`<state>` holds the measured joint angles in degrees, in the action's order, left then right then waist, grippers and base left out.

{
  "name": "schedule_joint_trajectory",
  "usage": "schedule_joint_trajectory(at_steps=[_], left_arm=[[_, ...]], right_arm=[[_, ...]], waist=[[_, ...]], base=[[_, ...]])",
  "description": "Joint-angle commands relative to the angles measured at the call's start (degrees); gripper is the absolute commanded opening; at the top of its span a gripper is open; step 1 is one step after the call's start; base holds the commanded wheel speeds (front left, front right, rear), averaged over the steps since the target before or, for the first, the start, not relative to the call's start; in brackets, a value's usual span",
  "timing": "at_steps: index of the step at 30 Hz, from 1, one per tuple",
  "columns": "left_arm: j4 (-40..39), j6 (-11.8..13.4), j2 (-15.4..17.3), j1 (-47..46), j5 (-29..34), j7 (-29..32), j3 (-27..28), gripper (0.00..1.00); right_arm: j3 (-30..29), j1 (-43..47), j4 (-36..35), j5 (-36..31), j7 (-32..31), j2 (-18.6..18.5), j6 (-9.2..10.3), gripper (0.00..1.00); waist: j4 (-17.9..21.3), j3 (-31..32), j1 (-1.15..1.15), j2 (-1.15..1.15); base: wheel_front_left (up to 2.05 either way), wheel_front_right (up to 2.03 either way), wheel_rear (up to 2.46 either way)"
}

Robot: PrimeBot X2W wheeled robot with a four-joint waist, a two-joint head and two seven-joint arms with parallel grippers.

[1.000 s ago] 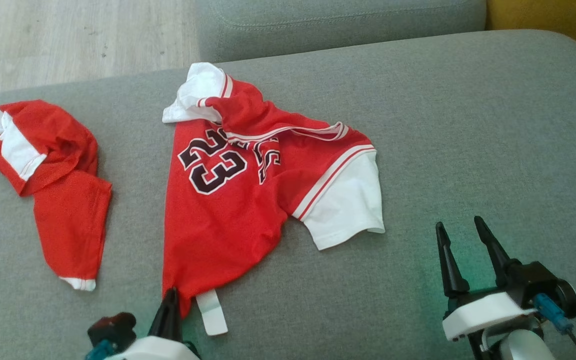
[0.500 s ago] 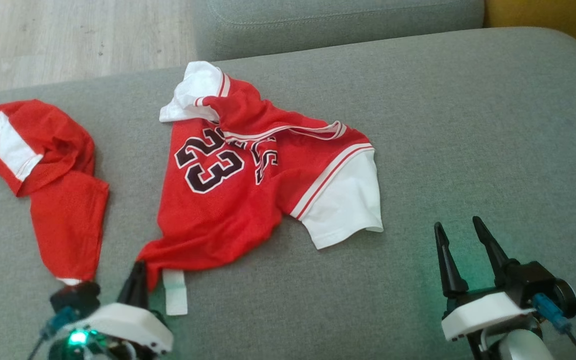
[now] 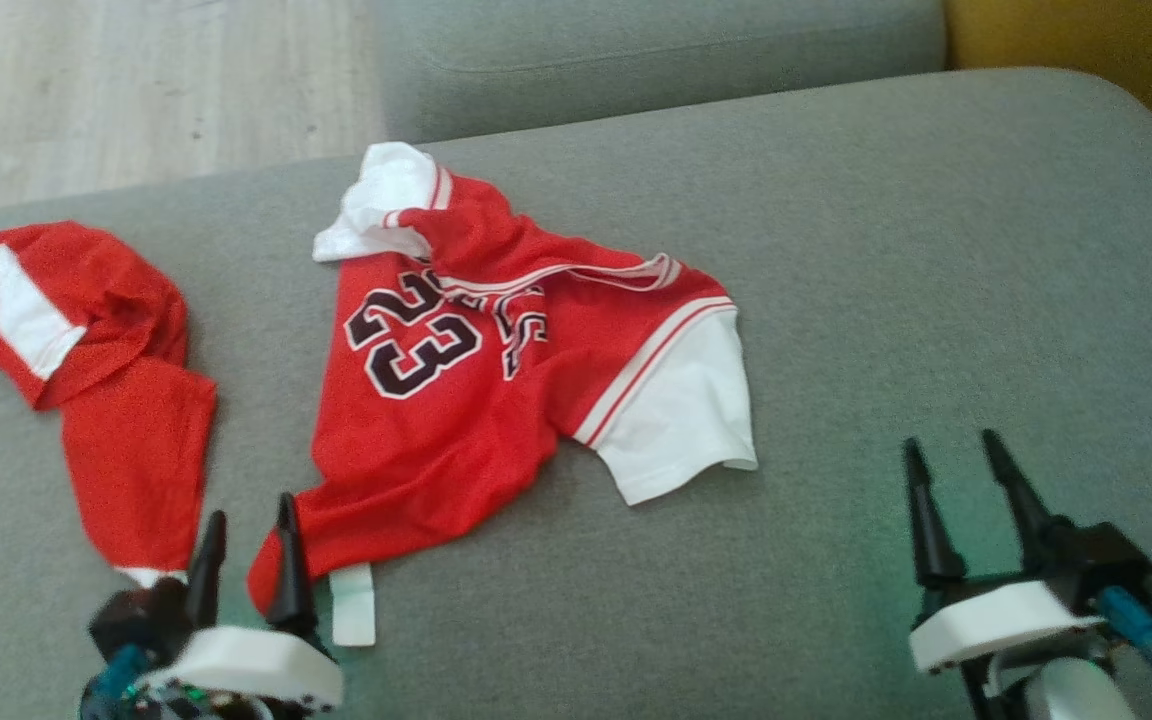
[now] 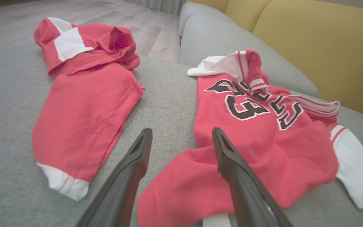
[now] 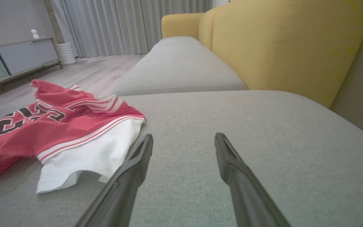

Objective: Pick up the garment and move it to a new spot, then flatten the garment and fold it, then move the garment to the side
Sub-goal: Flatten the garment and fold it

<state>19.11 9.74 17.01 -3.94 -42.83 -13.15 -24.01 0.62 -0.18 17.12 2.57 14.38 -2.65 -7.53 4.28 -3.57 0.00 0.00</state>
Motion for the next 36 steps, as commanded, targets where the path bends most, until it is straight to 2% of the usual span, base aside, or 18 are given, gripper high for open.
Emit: schedule_joint_trajectory(at_steps=[1, 6, 10, 11, 19, 24, 29, 32, 36], left_arm=[[-2.98, 0.07, 0.30, -0.40, 1.92, -1.18, 2.00, 1.00], [-10.51, -1.05, -2.26, 2.79, 10.88, -1.81, 3.68, 1.00], [-13.39, -2.17, -5.33, 7.15, 18.69, -1.83, 6.43, 1.00], [-13.39, -2.17, -5.33, 7.15, 18.69, -1.83, 6.43, 1.00], [-12.01, -8.26, -10.38, 11.67, 28.15, -1.84, 12.64, 1.00], [-10.68, -11.26, -11.98, 11.74, 31.44, -1.85, 16.13, 1.00], [-10.34, -13.13, -13.06, 11.53, 33.14, -1.85, 18.65, 1.00], [-10.70, -13.59, -13.39, 11.68, 34.68, -1.85, 19.23, 1.00], [-9.14, -12.85, -13.23, 12.25, 38.67, -1.85, 18.35, 1.00]], right_arm=[[0.28, -0.45, -2.55, -0.62, 0.62, -0.22, 0.04, 1.00], [-2.17, 0.67, -4.72, -1.59, 0.62, -0.22, 0.04, 1.00], [-3.89, 1.29, -5.21, -2.22, 0.62, -0.22, 0.04, 1.00], [-3.89, 1.29, -5.21, -2.22, 0.62, -0.22, 0.04, 1.00], [-7.40, 2.68, -4.51, -2.69, 0.62, -0.22, 0.04, 1.00], [-6.32, 3.26, -2.29, -2.02, 0.62, -0.22, 0.04, 1.00], [-4.92, 3.03, -1.10, -0.94, 0.62, -0.22, 0.04, 1.00], [-3.61, 2.51, -0.85, -0.11, 0.62, -0.22, 0.04, 1.00], [0.38, 0.63, -0.42, 2.75, 0.62, -0.22, 0.04, 1.00]], waist=[[-1.20, 0.73, 0.00, 0.00], [-4.06, 2.39, 0.00, 0.00], [-5.66, 3.35, 0.00, 0.00], [-5.66, 3.35, 0.00, 0.00], [-6.92, 3.94, 0.00, 0.00], [-6.46, 3.90, 0.00, 0.00], [-5.81, 3.89, 0.00, 0.00], [-5.47, 3.97, 0.00, 0.00], [-4.97, 4.09, 0.00, 0.00]], base=[[0.00, 0.00, 0.00], [0.00, 0.00, 0.00], [0.00, 0.00, 0.00], [0.00, 0.00, 0.00], [0.00, 0.00, 0.00], [0.00, 0.00, 0.00], [0.00, 0.00, 0.00], [0.00, 0.00, 0.00], [0.00, 0.00, 0.00]])
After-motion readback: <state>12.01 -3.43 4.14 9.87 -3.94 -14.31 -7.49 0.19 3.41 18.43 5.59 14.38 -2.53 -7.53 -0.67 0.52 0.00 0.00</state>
